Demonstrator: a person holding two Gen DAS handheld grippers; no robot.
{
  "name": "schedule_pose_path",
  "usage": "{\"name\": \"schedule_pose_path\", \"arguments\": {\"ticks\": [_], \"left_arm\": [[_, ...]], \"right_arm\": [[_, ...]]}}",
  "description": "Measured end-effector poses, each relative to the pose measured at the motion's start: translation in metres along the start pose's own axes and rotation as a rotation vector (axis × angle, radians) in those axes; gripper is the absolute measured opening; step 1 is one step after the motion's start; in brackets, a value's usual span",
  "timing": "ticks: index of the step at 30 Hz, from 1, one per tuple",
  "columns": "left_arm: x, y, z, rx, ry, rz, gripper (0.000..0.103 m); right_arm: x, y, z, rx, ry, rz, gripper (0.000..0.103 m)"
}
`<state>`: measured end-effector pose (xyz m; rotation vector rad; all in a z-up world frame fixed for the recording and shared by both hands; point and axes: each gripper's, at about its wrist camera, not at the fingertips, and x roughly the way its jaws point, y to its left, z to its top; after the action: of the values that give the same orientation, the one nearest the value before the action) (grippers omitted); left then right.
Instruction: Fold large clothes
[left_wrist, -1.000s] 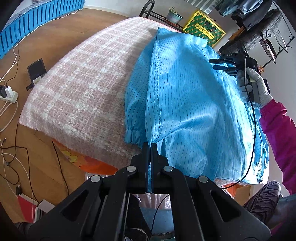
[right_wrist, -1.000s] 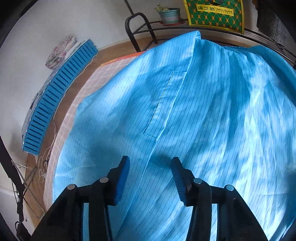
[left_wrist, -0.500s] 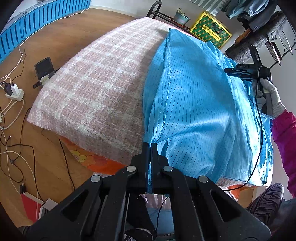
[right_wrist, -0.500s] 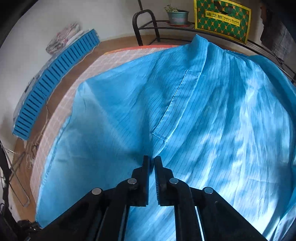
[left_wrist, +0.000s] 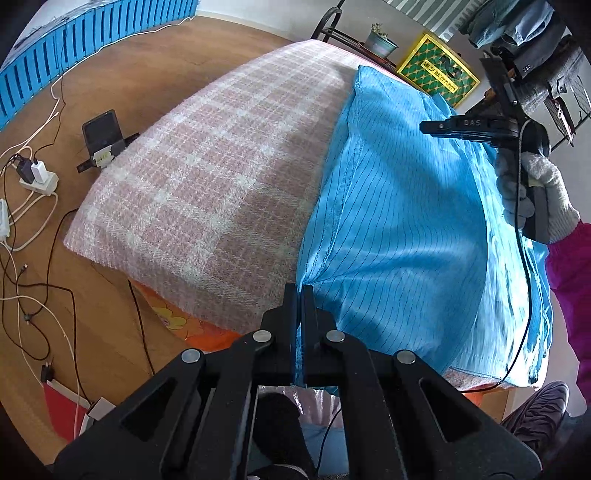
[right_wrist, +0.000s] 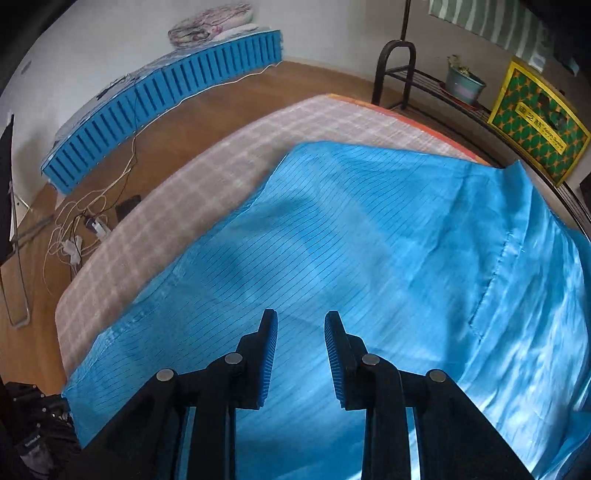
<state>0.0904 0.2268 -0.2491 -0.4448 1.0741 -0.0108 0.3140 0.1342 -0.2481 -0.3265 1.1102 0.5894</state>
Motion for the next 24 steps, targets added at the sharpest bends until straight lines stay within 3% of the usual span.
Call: {"name": "schedule_pose_path", "arguments": {"ticks": [3,4,6,10,17,24], "left_arm": [[-0.003,0.002,-0.001,-0.002,0.005,-0.014,0.0],[-0.004,0.002,-0.001,0.001,0.009,-0.028,0.0],[-0.01,0.004,-0.001,-0.005,0.012,-0.049,0.0],[-0.018,0.014,0.011,-0.049,-0.015,-0.143,0.045],[0.023,0.034,0.058,-0.19,0.078,-0.296,0.046],[0.051,0.026,0.068,-0.214,0.145,-0.393,0.041]], "right_arm": [[0.022,0.005,-0.002,0.008,0.02,-0.006,0.027],[0.022,0.005,-0.002,0.01,-0.01,-0.013,0.028],[0.023,0.006,-0.003,0.012,-0.016,0.003,0.033],[0.002,0.005,-0.01,0.026,-0.036,0.046,0.03],[-0.041,0.016,-0.053,0.054,-0.029,0.123,0.031],[-0.046,0.044,-0.098,0.033,0.008,0.176,0.032]]}}
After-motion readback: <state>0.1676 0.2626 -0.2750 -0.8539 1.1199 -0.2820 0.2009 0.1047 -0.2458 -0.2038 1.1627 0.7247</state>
